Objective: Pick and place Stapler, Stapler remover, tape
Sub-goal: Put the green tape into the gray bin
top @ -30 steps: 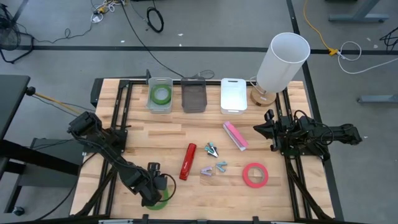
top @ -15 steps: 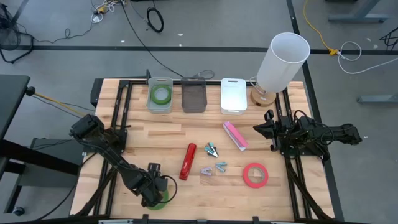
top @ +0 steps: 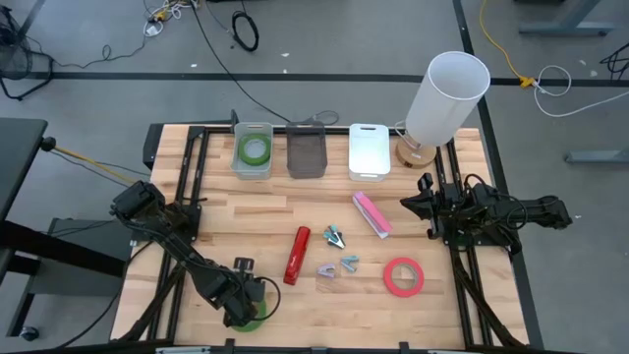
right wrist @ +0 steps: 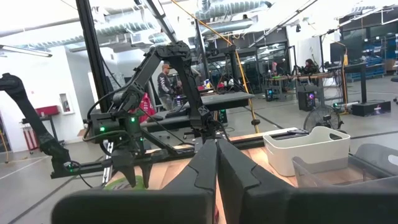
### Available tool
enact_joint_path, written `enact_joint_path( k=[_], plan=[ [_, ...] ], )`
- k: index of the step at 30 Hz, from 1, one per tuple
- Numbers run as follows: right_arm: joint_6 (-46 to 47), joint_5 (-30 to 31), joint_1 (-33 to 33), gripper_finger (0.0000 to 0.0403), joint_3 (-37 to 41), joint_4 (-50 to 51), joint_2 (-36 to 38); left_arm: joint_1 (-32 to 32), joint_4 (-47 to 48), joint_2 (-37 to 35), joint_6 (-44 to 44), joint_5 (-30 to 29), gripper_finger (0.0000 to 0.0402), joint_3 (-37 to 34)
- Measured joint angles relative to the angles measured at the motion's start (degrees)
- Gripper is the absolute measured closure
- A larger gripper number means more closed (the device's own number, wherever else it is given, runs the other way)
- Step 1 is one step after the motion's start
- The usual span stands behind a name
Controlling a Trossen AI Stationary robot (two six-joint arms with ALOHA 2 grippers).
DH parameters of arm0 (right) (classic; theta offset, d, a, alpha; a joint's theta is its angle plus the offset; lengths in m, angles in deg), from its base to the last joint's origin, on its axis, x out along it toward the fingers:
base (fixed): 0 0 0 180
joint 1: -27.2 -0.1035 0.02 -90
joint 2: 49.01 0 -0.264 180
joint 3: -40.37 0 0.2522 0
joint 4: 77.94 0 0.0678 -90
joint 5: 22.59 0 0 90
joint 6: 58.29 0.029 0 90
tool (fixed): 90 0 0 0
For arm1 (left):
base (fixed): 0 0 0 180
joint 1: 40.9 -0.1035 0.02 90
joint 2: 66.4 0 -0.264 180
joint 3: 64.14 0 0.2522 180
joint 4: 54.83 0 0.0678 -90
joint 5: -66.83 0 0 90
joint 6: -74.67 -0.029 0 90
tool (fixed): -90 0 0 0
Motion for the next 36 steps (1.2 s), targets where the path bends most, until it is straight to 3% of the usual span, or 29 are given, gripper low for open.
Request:
enact_joint_path(
  k=[11,20,26,36],
  plan=[
    [0.0,0.01,0.0,0.0386,0.0,0.0,0.0,-0.01,-0.05,0.0,0.02,1.25,0.03,0.02],
    [0.0,0.01,0.0,0.0386,0.0,0.0,0.0,-0.24,-0.07,-0.06,-0.02,1.49,0.0304,0.02],
    [0.0,-0.01,0.0,0.0386,0.0,0.0,-0.01,-1.91,-0.28,-1.82,0.0,5.59,0.0305,0.02],
    [0.0,0.0,0.0,0.0386,0.0,0.0,0.0,-6.5,0.67,-6.35,-3.24,4.2,0.0306,0.02]
  ],
)
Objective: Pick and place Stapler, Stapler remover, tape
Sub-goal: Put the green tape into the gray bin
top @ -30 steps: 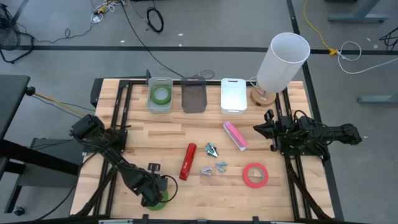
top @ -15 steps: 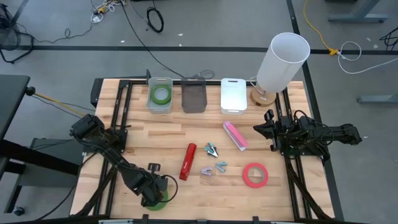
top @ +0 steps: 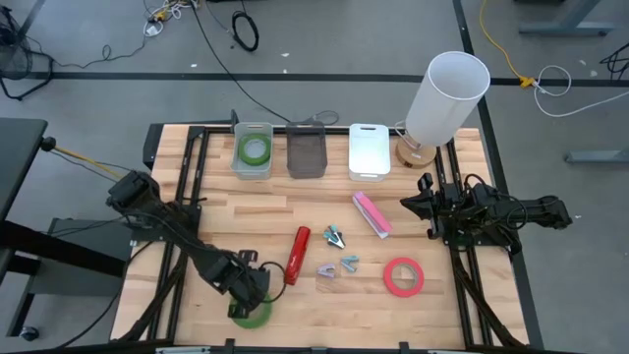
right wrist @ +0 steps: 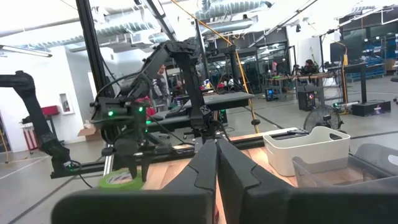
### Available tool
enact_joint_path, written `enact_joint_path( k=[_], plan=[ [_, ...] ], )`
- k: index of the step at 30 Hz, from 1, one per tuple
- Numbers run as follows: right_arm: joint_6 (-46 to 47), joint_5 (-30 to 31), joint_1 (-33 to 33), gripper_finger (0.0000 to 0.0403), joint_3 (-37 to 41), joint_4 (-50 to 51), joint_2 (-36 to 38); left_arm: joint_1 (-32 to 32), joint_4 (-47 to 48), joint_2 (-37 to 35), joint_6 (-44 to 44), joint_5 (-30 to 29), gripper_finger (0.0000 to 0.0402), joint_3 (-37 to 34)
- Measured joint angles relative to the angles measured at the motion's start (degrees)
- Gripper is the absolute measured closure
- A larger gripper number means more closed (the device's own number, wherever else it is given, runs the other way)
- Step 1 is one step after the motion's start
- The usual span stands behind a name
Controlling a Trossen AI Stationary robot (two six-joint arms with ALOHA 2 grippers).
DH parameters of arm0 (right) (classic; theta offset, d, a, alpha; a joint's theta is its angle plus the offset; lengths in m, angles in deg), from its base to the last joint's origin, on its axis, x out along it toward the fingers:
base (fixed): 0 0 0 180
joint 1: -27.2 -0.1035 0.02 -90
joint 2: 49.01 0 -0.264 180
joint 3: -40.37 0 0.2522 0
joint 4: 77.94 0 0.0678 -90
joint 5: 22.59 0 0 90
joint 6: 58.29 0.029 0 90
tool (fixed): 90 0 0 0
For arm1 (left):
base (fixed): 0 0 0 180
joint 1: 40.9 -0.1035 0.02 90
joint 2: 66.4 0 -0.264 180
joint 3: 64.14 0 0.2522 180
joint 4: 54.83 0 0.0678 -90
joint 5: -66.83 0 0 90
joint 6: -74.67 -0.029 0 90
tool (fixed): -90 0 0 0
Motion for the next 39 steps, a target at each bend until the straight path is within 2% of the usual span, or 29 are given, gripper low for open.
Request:
enact_joint_path(
  k=[8,22,32,39],
  plan=[
    [0.0,0.01,-0.01,0.0386,0.0,-0.02,0.0,-5.8,3.6,-5.31,-4.5,-3.93,0.0306,0.02],
    [0.0,-0.02,0.01,0.0386,0.0,0.0,0.0,-16.71,6.13,-13.08,-10.23,-4.42,0.0304,0.02],
    [-0.01,0.0,0.01,0.0386,0.01,0.0,0.0,-30.31,6.62,-21.19,-16.02,-4.49,0.0304,0.04],
    [-0.01,-0.01,0.0,0.0386,0.02,0.0,0.0,-40.97,7.09,-22.65,-21.84,-4.44,0.0303,0.04]
  ],
)
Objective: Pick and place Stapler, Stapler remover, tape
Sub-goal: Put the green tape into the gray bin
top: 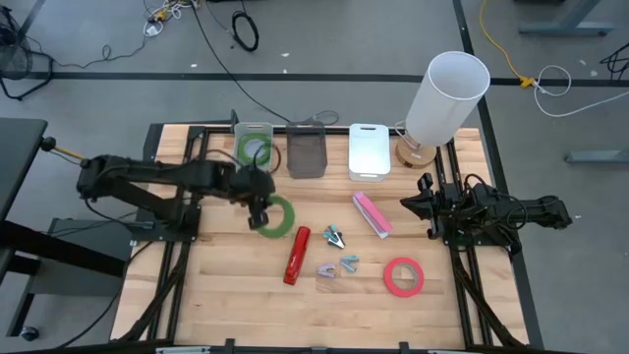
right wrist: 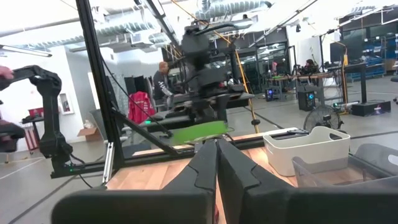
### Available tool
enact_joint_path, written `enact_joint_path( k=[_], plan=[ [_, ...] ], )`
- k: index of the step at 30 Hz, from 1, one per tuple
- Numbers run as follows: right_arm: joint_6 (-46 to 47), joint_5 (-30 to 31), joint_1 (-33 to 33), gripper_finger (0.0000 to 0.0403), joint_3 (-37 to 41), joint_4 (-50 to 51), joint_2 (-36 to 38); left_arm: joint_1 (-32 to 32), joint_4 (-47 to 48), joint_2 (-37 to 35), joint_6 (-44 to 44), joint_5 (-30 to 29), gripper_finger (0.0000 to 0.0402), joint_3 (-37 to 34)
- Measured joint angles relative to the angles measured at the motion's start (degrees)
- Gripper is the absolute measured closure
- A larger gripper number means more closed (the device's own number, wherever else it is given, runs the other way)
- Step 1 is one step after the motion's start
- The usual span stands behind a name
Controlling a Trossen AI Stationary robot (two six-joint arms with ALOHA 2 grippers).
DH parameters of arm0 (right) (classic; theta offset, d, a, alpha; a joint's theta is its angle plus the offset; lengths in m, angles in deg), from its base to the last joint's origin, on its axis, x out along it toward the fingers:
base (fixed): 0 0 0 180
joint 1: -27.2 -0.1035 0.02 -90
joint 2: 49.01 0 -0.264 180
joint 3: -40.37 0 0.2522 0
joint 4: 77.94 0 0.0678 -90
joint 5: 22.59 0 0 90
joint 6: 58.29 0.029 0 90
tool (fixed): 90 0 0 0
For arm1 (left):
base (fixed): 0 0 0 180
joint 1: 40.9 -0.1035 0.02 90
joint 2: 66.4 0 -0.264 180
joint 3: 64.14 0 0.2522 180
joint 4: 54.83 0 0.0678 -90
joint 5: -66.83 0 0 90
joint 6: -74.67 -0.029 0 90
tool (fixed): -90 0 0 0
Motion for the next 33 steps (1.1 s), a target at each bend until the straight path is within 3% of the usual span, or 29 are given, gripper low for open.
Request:
enact_joint_path(
  k=[9,18,28,33],
  plan=[
    [0.0,0.01,-0.01,0.0386,-0.01,0.0,-0.01,-14.49,0.01,0.01,-6.18,-0.01,0.0303,0.0],
    [0.01,-0.01,0.01,0.0386,-0.01,-0.02,-0.01,-27.96,-0.02,0.01,-7.03,-0.2,0.0303,0.0],
    [0.01,0.01,-0.01,0.0386,0.0,0.0,0.0,-37.41,0.07,0.02,-8.19,-0.3,0.0303,0.0],
    [0.01,0.01,-0.01,0.0386,-0.01,0.0,-0.01,-41.02,0.07,0.02,-4.62,-4.36,0.0303,0.0]
  ],
)
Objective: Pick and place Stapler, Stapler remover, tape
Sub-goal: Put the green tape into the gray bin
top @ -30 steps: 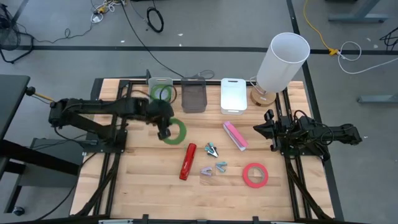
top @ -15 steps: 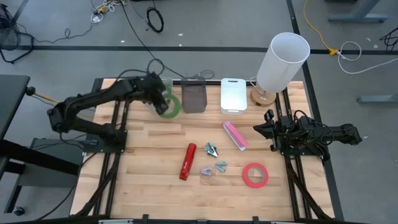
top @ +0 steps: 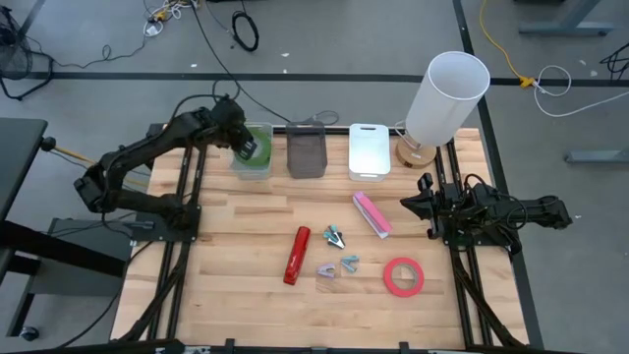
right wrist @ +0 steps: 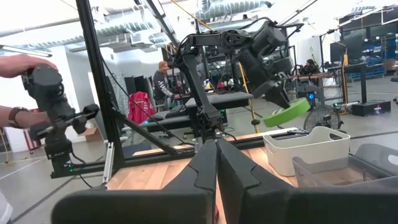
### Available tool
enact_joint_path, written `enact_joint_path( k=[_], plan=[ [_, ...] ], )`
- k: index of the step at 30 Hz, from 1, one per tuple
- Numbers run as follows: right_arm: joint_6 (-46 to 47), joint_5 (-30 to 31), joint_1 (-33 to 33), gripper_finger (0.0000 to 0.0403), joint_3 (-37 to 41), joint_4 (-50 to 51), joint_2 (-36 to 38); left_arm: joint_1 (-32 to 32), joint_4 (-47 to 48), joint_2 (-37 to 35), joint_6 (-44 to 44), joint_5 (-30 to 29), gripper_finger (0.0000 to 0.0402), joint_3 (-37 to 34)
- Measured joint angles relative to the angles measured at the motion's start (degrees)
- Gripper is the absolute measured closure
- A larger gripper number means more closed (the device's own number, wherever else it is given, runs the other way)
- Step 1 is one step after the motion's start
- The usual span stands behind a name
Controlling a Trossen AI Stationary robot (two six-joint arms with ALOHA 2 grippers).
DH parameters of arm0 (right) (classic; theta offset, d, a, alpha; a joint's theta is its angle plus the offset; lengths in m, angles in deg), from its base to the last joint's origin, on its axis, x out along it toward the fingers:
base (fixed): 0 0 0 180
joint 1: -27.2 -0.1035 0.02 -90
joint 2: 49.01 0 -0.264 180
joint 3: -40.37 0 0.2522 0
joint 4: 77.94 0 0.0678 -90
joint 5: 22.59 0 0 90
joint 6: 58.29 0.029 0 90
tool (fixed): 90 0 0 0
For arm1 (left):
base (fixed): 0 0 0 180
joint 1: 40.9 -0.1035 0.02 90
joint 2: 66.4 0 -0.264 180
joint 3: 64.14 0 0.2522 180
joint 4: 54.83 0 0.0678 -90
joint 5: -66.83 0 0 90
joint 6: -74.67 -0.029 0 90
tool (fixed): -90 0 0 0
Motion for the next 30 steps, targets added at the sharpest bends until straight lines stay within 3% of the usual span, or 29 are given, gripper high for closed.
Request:
enact_joint_path(
  k=[13,30],
  plan=[
    [0.0,-0.02,0.0,0.0386,0.0,0.0,0.01,-4.59,-1.1,6.02,2.84,-1.83,0.0303,0.0],
    [0.0,0.0,0.0,0.0386,-0.02,0.0,0.0,-7.13,-10.36,15.92,2.77,-1.81,0.0303,0.0]
  ],
)
